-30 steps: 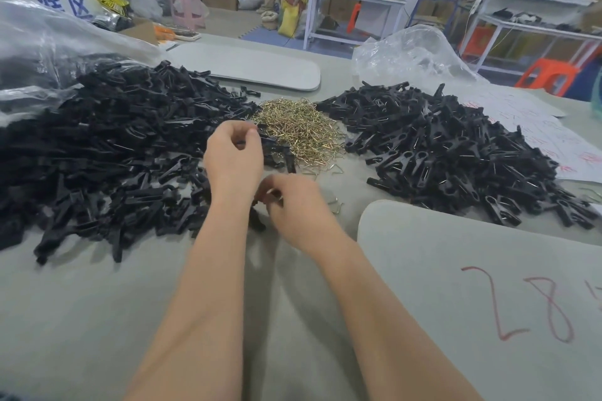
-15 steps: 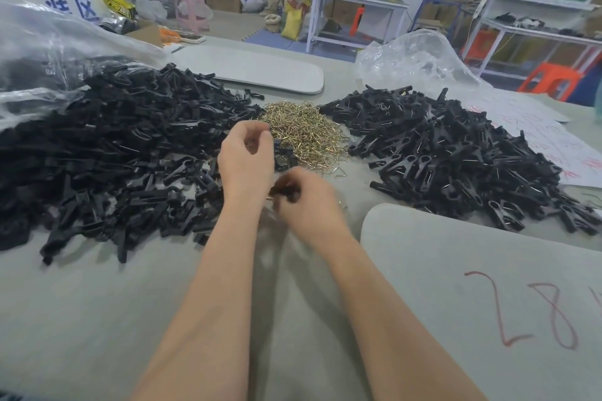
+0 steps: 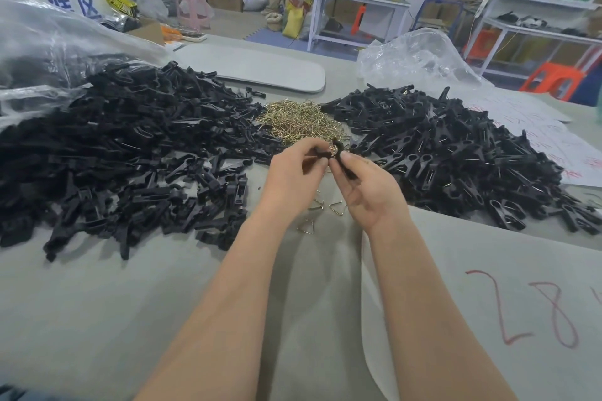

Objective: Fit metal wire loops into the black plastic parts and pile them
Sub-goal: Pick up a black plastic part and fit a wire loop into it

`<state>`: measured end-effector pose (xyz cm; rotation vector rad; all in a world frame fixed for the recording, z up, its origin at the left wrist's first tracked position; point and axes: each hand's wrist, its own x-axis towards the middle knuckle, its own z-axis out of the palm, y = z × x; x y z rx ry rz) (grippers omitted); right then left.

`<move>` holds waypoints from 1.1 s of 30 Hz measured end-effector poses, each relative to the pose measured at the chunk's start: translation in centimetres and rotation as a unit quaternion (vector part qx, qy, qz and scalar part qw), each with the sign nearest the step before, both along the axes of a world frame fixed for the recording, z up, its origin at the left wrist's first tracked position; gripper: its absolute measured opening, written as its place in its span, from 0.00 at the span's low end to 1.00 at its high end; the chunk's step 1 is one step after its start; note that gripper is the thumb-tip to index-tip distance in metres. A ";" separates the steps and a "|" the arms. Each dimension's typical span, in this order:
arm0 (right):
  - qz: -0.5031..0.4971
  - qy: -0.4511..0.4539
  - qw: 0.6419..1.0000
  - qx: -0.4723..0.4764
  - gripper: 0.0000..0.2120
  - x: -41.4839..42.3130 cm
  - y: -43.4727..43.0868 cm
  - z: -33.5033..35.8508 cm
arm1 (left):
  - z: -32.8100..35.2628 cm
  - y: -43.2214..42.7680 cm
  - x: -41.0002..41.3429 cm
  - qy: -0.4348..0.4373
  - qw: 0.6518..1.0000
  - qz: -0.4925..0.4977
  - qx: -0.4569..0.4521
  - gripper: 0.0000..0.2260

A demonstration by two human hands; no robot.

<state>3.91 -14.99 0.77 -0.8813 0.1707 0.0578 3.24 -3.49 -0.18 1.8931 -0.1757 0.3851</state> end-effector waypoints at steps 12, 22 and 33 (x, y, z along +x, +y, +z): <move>-0.053 -0.165 0.920 -0.351 0.07 -0.1 0.4 -0.8 | -0.5 0.3 0.5 0.072 0.993 -0.036 -0.088 0.23; -0.059 -0.164 0.915 -0.365 0.08 0.0 0.0 -0.9 | -0.7 0.6 0.7 0.078 0.992 -0.032 -0.089 0.23; -0.020 -0.150 0.928 -0.341 0.09 -0.2 -0.4 -0.3 | 0.1 0.6 0.1 0.075 0.992 -0.036 -0.097 0.20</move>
